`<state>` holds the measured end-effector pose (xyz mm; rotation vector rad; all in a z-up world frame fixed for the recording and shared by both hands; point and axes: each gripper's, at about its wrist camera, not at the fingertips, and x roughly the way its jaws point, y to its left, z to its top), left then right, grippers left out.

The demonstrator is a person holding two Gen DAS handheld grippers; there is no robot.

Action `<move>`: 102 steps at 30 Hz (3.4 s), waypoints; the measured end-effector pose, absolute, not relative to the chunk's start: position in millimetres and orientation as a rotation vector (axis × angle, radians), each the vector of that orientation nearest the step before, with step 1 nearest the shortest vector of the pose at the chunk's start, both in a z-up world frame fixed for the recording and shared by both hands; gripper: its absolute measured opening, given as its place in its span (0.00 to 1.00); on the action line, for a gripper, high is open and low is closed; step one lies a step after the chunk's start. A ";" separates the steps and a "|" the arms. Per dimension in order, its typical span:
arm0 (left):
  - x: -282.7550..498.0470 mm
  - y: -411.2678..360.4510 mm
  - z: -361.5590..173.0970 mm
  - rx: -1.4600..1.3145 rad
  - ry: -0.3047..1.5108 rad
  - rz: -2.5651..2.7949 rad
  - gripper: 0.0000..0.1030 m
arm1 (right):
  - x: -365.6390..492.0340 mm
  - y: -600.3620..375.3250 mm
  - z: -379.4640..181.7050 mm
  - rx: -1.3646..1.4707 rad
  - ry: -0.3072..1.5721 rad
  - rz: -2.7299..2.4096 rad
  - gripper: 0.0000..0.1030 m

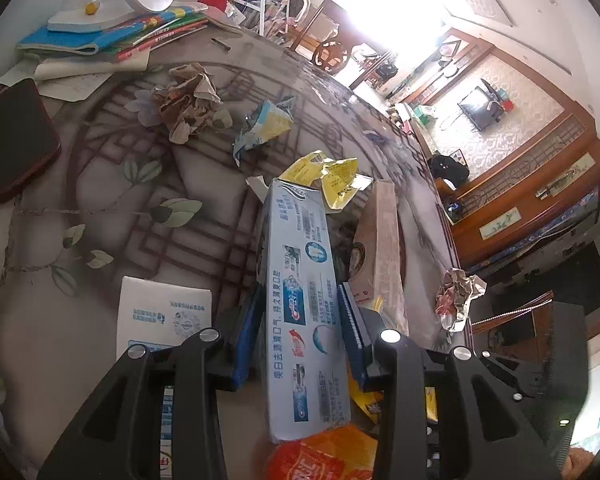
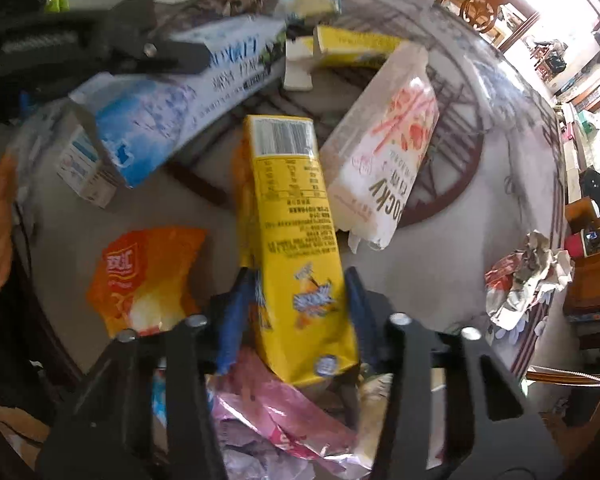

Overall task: Collect trash
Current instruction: 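Grasp the white toothpaste box with the left tool while the right tool grasps the yellow juice carton, then carry both boxes to the red bucket and open both tools to drop them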

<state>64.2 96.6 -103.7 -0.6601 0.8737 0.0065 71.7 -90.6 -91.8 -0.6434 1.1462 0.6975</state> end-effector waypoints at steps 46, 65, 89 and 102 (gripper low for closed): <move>33.8 -2.1 -63.9 -0.443 0.807 -0.158 0.34 | 12.2 -361.7 -8.8 0.213 0.832 0.290 0.37; 82.9 -199.0 -40.2 -0.309 0.888 -0.645 0.34 | 12.9 -486.5 -31.9 0.425 0.794 0.053 0.37; 120.1 -357.7 -75.2 -0.169 1.043 -0.853 0.65 | 17.5 -556.6 -95.8 0.542 0.823 -0.214 0.51; 80.6 -285.3 -29.5 -0.209 0.907 -0.758 0.64 | 4.8 -519.6 -23.4 0.507 0.711 -0.103 0.62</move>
